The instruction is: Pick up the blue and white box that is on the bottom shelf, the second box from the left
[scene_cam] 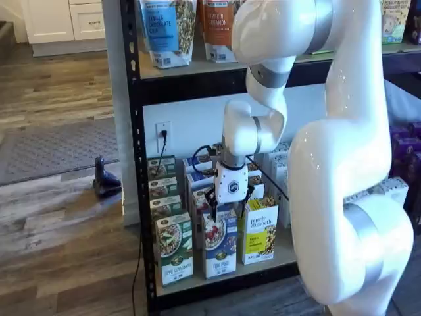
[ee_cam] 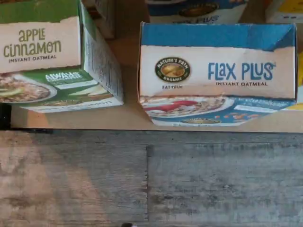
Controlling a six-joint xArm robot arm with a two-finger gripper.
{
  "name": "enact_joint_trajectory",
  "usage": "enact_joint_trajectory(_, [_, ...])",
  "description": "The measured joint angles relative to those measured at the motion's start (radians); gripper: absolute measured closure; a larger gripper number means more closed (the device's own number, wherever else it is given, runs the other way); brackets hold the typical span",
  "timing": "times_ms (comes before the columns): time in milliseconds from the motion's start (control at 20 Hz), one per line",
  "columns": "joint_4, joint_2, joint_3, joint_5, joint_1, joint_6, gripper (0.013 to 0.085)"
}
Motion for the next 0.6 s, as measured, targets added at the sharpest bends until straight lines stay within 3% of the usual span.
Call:
enact_joint_trajectory(350, [-0.013,0.067,-0.086,0.034,-0.027,-0.012,0.0130])
enact_joint_trajectory(600, [-0.017,0.117,-0.141,0.036,-0.024,-0.007,0.0130])
